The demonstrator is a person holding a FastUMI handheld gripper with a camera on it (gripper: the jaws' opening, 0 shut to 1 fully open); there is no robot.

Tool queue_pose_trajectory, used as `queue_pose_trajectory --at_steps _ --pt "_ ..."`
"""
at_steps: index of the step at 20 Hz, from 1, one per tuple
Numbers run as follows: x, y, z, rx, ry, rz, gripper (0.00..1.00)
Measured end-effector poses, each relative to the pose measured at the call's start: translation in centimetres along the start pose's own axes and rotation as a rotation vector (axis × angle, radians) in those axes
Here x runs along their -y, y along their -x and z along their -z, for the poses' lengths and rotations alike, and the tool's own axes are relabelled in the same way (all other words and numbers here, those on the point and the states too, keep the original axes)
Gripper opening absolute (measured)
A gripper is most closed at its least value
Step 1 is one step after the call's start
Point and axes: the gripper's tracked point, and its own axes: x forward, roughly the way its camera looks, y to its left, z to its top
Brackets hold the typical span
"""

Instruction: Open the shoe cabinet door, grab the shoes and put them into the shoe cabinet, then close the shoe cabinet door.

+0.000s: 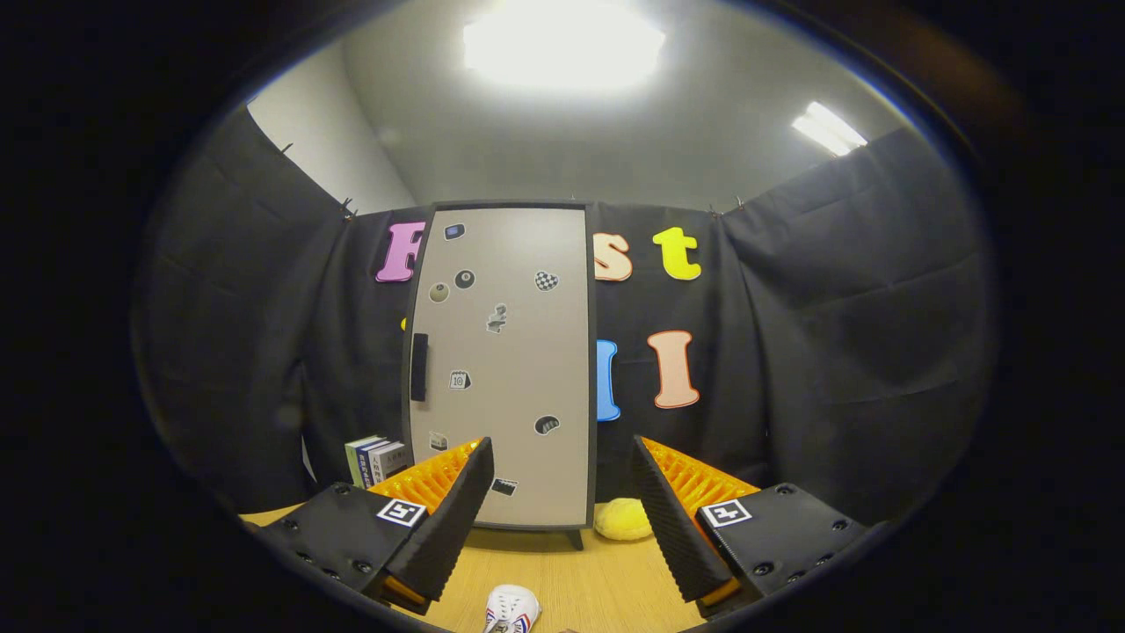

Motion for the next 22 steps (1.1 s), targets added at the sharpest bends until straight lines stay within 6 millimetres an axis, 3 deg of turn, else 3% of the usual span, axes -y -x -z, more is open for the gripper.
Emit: queue_pose_trajectory --at_steps 4,8,15,22 --pt "-0.8 -1.1 -1.2 0.015 0.003 -0.005 0.98" --pt "-3.2 -3.7 -2.5 0.027 0.016 -0.048 0.98" --pt "-9.8 -10.0 -4.6 0.066 -0.001 -0.14 0.98" --pt "-15.5 -16.4 -4.9 0.06 -0.02 -0.203 0.98"
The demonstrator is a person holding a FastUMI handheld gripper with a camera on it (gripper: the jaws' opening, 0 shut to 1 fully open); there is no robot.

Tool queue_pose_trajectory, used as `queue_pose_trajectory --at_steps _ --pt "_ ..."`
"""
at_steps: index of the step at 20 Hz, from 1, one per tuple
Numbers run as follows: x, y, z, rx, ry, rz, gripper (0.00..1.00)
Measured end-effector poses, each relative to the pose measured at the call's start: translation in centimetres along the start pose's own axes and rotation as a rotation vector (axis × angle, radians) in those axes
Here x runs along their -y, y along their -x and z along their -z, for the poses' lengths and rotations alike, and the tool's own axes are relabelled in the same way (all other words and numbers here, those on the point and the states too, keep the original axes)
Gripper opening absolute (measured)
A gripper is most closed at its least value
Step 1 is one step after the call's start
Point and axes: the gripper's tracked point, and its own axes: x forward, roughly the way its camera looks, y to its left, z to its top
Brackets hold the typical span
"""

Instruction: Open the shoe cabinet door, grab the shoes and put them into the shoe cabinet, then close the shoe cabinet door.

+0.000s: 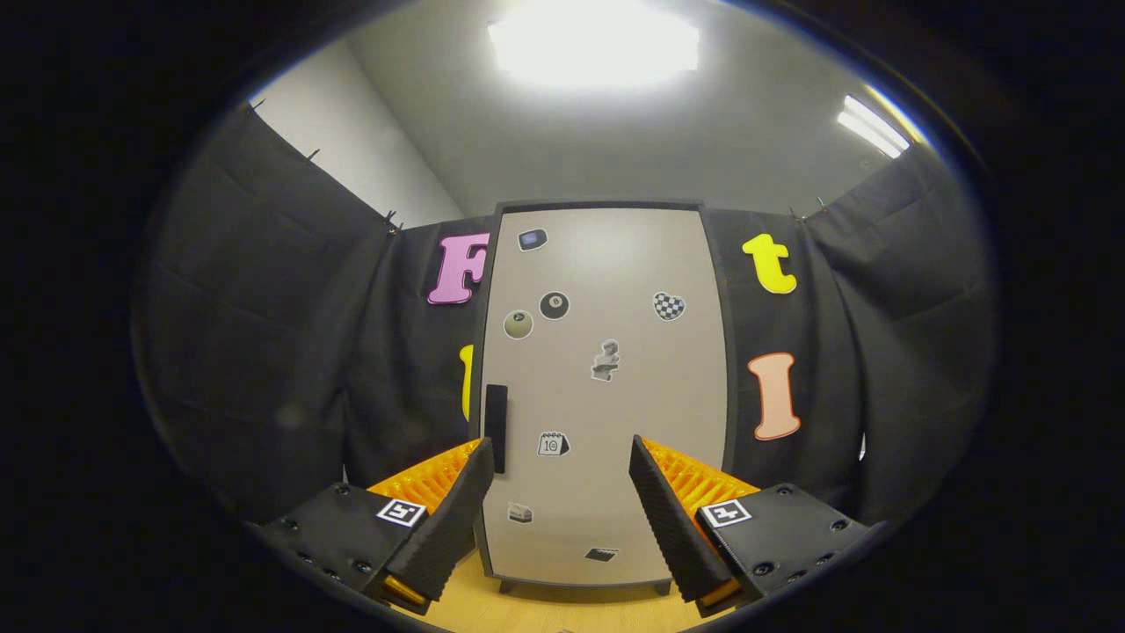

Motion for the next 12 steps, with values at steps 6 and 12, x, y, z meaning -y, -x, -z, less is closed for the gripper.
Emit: queue_pose_trajectory --at_steps 6,12 --pt "-2.9 -6.2 -0.3 0.016 -0.021 -0.031 0.98" --pt "-5.3 -11.3 0.5 0.01 -0.022 -0.061 0.97"
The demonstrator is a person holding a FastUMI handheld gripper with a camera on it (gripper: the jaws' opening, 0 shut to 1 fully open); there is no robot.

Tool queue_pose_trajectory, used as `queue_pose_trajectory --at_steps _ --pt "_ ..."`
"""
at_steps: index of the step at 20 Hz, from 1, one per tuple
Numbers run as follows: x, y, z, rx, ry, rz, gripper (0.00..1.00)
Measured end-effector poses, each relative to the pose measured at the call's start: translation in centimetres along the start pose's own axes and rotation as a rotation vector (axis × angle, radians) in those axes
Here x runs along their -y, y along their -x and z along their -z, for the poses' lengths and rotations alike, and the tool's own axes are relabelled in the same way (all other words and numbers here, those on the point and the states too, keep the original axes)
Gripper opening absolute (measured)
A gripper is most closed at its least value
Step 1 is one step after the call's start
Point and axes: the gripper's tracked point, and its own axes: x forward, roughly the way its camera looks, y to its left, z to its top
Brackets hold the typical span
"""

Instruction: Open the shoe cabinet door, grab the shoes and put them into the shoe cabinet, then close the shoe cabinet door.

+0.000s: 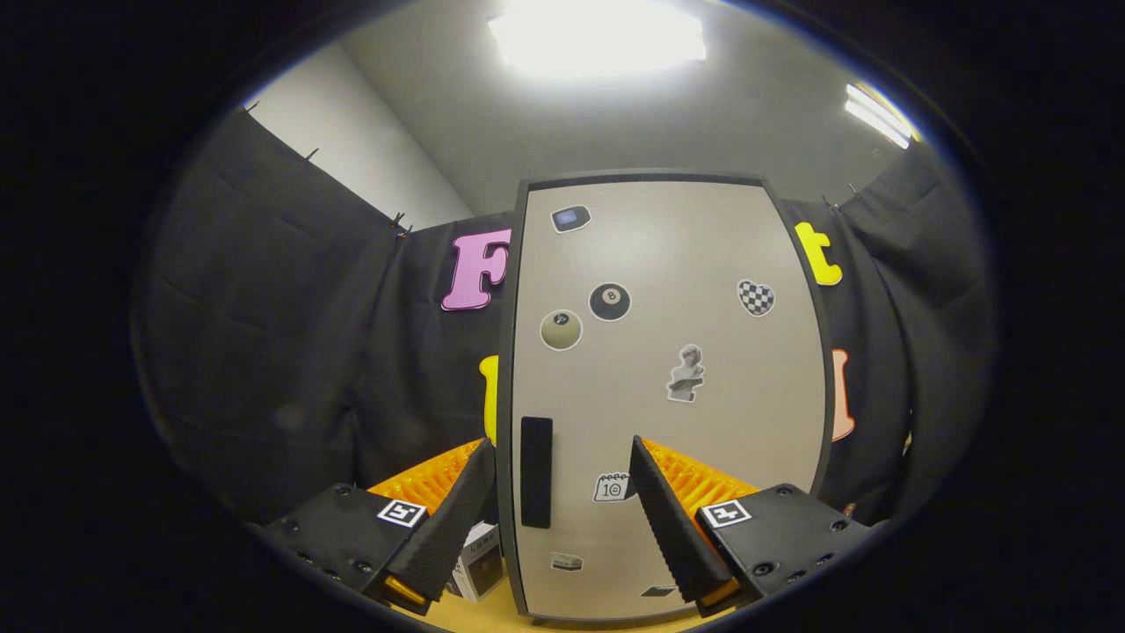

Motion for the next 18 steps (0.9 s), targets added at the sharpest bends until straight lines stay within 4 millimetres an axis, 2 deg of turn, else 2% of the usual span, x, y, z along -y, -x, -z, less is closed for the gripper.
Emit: queue_pose_trajectory --at_steps 6,13,18 --pt "-2.0 -4.0 2.5 -0.05 -0.003 -0.045 0.98" --pt "-2.3 -7.2 5.6 -0.106 0.02 -0.023 0.94" --pt "-1.6 -8.7 6.5 -0.128 0.013 0.018 0.62"
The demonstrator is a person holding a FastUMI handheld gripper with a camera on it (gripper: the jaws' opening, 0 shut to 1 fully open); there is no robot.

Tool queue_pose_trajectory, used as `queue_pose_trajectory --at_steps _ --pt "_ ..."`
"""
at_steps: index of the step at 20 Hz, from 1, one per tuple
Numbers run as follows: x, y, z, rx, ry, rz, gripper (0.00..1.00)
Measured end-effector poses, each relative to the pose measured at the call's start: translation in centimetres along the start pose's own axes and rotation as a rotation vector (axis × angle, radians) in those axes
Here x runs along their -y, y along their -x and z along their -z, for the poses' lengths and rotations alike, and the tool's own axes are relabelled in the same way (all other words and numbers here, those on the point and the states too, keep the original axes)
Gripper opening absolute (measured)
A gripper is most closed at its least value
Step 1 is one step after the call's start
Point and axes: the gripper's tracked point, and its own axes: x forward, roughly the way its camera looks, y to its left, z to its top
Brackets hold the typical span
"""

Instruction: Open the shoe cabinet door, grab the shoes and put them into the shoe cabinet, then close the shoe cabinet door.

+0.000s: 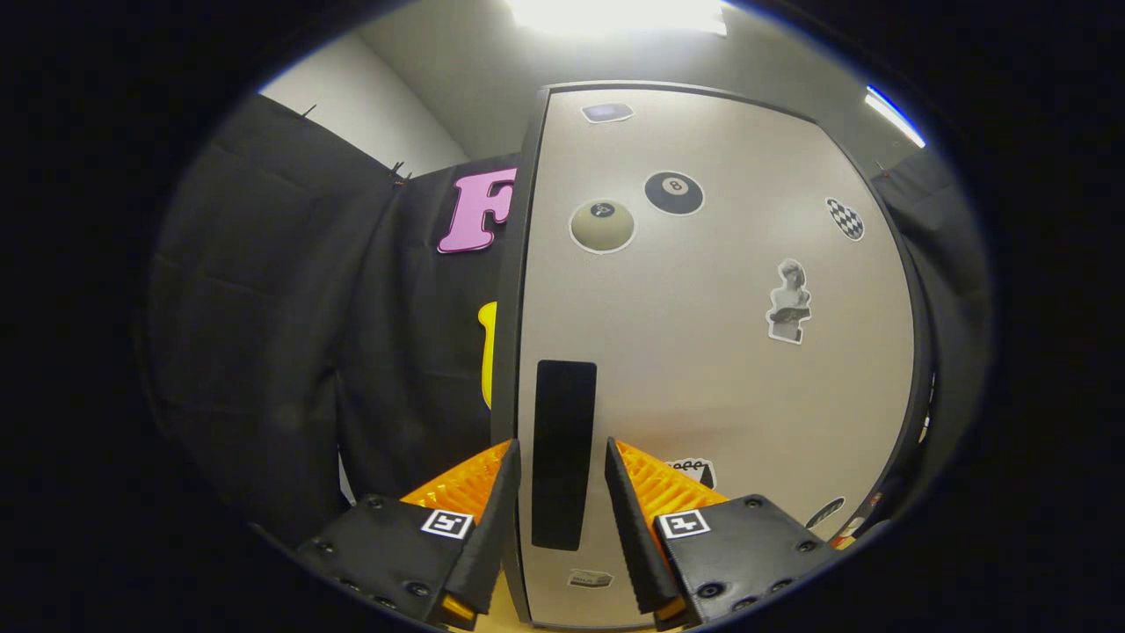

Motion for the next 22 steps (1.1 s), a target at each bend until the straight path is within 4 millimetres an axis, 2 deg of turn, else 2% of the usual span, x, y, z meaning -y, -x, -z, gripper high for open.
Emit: queue_pose_trajectory --at_steps 3,5,9,10,11,14,19,22 --pt "-0.4 -0.4 0.6 -0.027 -0.016 -0.004 0.48" --pt "-0.5 -0.4 0.6 -0.035 -0.023 0.0 0.49" --pt "-0.6 -0.5 0.8 -0.063 -0.02 -0.018 0.22" --pt "-0.7 -0.1 1.0 -0.077 -0.032 -0.028 0.22" --pt "-0.7 -0.3 0.9 -0.081 -0.026 -0.039 0.14" --pt "-0.9 0.8 0.7 -0.095 -0.017 -0.081 0.14" --pt "-1.3 3.9 0.0 -0.099 -0.027 -0.152 0.14" --pt "-0.9 4.5 0.1 -0.11 -0.051 -0.19 0.14"
